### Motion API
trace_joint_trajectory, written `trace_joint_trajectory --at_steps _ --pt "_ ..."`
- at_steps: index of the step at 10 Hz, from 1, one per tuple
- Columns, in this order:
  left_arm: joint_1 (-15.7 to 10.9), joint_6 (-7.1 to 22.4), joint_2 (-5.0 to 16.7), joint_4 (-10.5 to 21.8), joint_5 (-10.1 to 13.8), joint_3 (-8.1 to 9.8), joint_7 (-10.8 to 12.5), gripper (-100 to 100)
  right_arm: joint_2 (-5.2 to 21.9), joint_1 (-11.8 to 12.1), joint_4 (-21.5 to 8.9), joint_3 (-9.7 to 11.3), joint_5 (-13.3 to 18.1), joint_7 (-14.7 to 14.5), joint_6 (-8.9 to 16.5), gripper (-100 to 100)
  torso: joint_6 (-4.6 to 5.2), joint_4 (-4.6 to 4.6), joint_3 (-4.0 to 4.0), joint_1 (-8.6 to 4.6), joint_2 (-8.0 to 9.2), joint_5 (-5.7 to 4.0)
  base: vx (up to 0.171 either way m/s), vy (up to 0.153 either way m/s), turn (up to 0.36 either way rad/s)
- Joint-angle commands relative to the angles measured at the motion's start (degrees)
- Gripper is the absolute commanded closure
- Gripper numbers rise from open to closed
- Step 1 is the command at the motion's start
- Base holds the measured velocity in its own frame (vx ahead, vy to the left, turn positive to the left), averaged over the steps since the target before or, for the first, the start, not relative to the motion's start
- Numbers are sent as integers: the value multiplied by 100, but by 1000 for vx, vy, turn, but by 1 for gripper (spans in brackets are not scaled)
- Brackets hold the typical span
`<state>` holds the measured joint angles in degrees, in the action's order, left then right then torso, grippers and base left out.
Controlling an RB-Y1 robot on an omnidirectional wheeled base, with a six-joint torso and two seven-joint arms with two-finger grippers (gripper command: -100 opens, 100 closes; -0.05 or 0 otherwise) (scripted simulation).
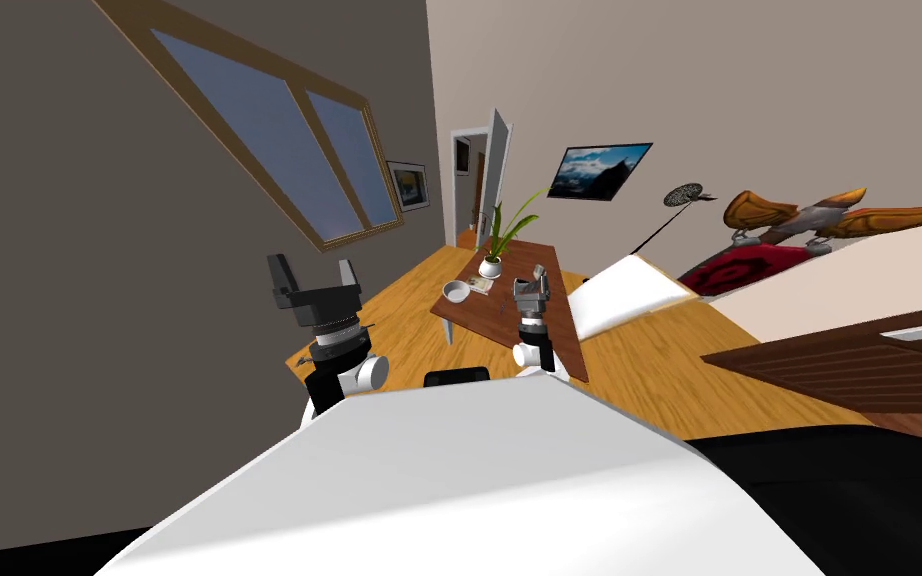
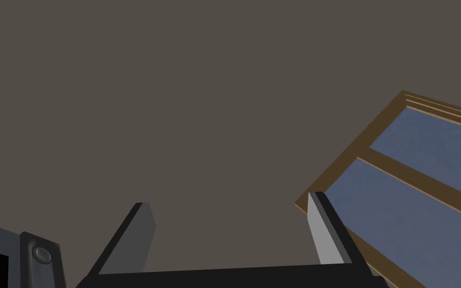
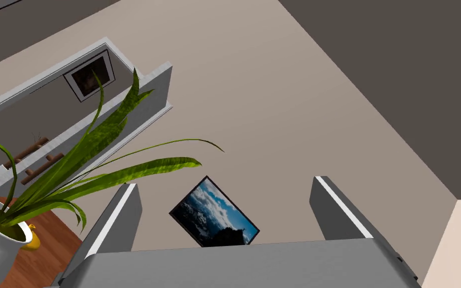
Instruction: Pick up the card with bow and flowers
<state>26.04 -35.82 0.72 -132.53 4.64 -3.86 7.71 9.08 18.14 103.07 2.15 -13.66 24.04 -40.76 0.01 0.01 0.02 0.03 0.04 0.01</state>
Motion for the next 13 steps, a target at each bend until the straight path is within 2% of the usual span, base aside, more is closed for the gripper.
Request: trace_joint_trajectory --at_steps 1,2,3,4,5,6,7,8,9,10,11,12,13 --pt "0 0 0 0 0 0 0 0 20 -43 -192 -6 -87 188 -68 -100 0 0 0 0 0 0 -4 8 100" --pt "1 0 0 0 0 0 0 0 43 -121 -429 -14 -264 408 -132 -100 4 0 0 -2 0 0 -6 12 184" --pt "0 0 0 0 0 0 0 0 43 -121 -464 -14 -264 457 -132 -100 1 0 0 -1 1 0 -6 4 101" --pt "1 0 0 0 0 1 0 0 64 -198 -669 -24 -447 680 -192 -100 3 0 0 -3 1 0 -8 9 206" --pt "0 0 0 0 0 0 0 0 64 -198 -743 -24 -447 725 -192 -100 1 0 0 -2 0 0 -5 4 114" --pt "1 0 0 0 0 1 0 0 82 -272 -980 -35 -634 937 -247 -100 4 0 0 -3 1 0 -8 7 177" --pt "0 0 0 0 0 0 0 0 82 -272 -1028 -35 -634 993 -247 -100 2 0 1 -3 2 0 -6 1 85" --pt "1 0 0 0 0 1 0 0 99 -344 -1252 -47 -827 1214 -296 -100 5 0 1 -5 1 -1 -7 3 201" --pt "0 0 0 0 0 0 0 0 99 -344 -1318 -47 -827 1258 -296 -100 1 0 0 -4 1 -1 -4 -2 105" --pt "1 0 0 0 0 1 0 0 113 -413 -1550 -60 -1022 1482 -340 -100 6 0 0 -6 1 -1 -6 1 208" --pt "0 0 0 0 0 0 0 0 113 -413 -1612 -60 -1022 1521 -340 -100 2 0 0 -5 1 -1 -5 -4 82" --pt "1 0 0 0 0 1 0 0 126 -478 -1867 -74 -1220 1754 -379 -100 6 0 1 -7 1 -1 -5 1 192" --pt "0 0 0 0 0 0 0 0 126 -478 -1907 -74 -1220 1779 -379 -100 2 0 0 -5 0 -1 -5 -5 84"
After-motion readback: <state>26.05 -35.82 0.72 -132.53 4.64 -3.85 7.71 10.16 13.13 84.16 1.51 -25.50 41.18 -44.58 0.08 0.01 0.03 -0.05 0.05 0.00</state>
